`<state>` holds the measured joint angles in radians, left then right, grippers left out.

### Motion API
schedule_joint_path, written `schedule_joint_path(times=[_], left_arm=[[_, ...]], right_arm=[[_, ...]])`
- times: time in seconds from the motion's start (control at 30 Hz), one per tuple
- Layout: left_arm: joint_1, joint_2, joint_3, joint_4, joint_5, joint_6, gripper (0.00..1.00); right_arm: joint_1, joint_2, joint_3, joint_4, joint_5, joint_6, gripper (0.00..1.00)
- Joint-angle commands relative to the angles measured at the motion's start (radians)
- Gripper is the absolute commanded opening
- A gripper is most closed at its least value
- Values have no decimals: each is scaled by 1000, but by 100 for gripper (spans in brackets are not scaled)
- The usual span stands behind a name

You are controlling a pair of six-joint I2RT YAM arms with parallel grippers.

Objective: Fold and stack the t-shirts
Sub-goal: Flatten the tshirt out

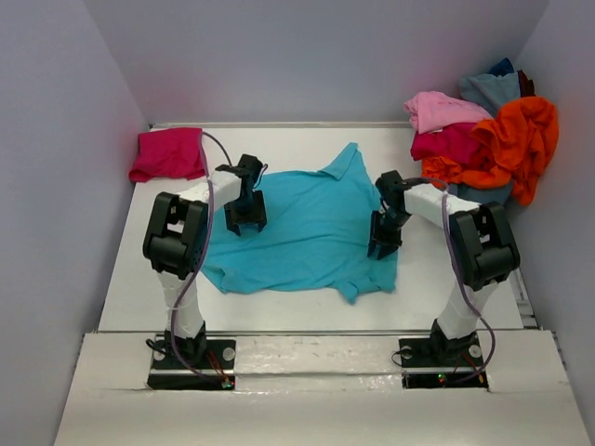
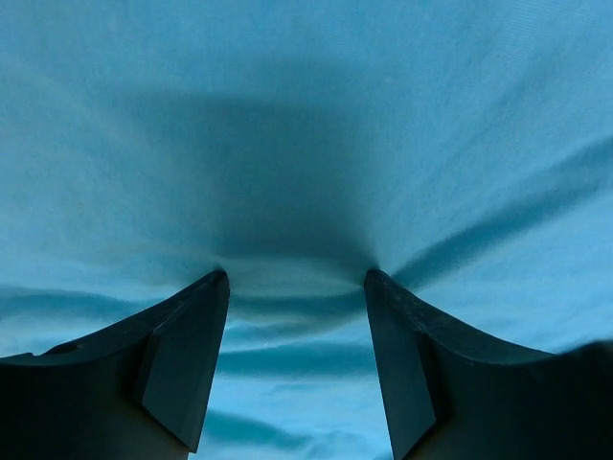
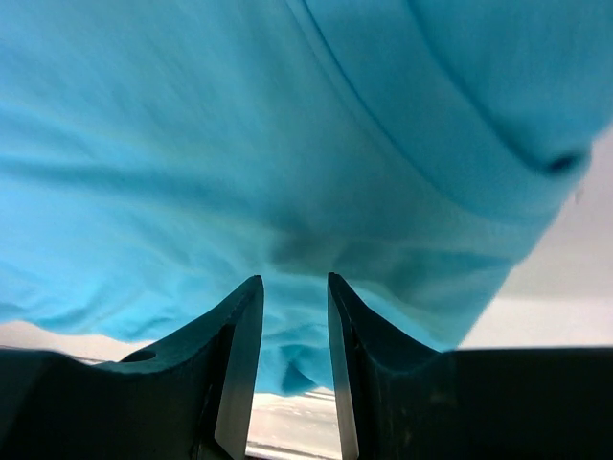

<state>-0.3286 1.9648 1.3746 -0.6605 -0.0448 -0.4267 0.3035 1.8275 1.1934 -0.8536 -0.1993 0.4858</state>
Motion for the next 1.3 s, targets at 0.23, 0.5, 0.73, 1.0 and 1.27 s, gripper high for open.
schedule_joint_path(times=[0.23,0.5,0.73,1.0,1.27], left_arm=[[-76,-165,-209,-45,80,-20,71],[-76,-153,-159,-51,8,-27,72],[-58,-15,18,-67,92,-24,72],[-46,42,149,-105,66,-17,73],[14,69,158,-97,98,-18,73]], right_arm=[[68,-253,-192,-65,-66,40,39],[78,-283,-178,-61,-17,43,39],[78,-177,-6,-71,-6,14,39],[78,-96,164,-94,37,4,40],[78,73,373,-102,55,-23,40]])
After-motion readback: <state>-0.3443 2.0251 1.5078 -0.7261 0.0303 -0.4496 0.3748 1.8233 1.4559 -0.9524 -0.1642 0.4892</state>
